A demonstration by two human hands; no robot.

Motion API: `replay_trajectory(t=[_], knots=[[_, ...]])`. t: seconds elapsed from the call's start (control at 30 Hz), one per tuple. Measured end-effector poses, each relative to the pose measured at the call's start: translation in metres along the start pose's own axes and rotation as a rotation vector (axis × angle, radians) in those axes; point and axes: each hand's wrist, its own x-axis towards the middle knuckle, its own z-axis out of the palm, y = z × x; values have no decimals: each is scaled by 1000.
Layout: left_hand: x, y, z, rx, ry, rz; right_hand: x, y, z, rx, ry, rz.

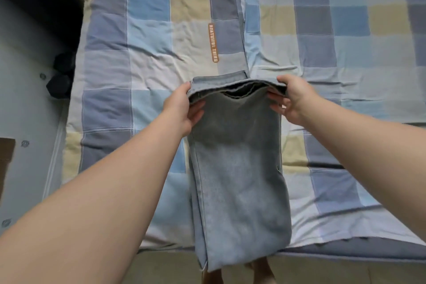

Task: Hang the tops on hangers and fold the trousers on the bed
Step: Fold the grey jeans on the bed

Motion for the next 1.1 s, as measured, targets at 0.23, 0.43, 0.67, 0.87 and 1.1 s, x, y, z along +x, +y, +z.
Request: replay_trajectory(t=[0.23, 0.43, 0.67, 0.87, 1.1], knots=[[52, -75, -7, 238, -102, 64, 62, 72, -15, -113, -262, 97], [31, -141, -23, 514, -38, 352, 49, 136, -44, -234, -218, 63], [-30, -249, -73, 1155, 204, 379, 2, 226, -94, -399, -102, -32], [-80, -322, -101, 909, 355, 196, -41, 299, -127, -397, -206, 300], [-67, -303, -117, 757, 201, -55, -49, 311, -157, -435, -221, 386]])
